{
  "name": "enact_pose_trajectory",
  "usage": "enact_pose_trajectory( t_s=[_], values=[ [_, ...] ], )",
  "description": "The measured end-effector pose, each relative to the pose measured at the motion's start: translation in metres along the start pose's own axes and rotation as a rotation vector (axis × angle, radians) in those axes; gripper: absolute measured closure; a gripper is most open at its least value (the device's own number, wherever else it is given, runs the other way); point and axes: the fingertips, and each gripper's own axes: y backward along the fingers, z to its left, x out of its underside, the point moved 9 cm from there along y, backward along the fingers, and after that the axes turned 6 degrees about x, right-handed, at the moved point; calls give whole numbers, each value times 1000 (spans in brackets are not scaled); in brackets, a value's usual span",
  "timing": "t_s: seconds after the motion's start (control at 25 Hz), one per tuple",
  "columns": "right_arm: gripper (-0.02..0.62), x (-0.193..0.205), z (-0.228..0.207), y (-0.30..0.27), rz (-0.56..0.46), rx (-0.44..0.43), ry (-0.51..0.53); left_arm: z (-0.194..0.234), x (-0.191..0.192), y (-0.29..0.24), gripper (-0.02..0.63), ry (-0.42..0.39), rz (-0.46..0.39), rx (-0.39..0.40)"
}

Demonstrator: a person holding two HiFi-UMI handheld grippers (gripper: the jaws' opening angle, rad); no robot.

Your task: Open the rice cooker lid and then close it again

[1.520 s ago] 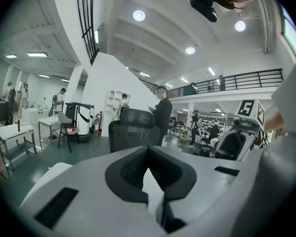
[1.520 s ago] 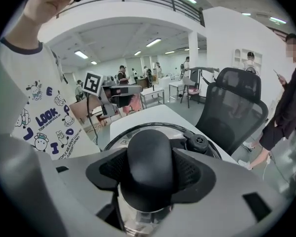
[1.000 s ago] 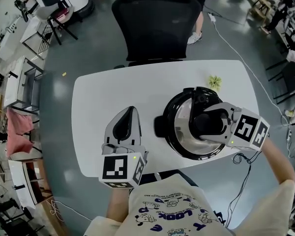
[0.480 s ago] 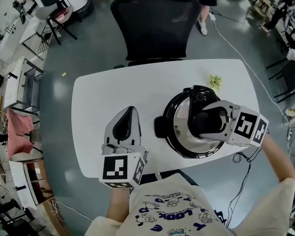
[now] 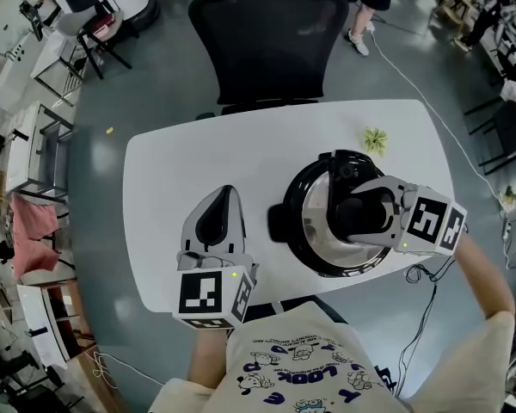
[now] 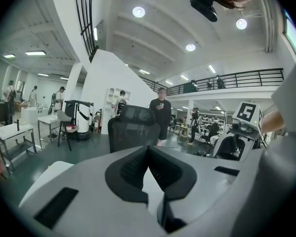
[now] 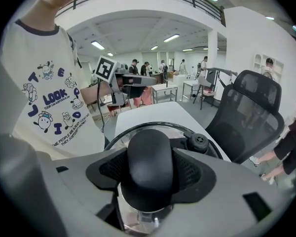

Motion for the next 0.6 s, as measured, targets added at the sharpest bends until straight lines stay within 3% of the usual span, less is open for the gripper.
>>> enact_pose_trajectory(
  t_s=[0.6],
  values=[
    [301, 3, -2, 4, -46, -29, -11, -7, -5, -10, 592, -13, 9, 31]
  ],
)
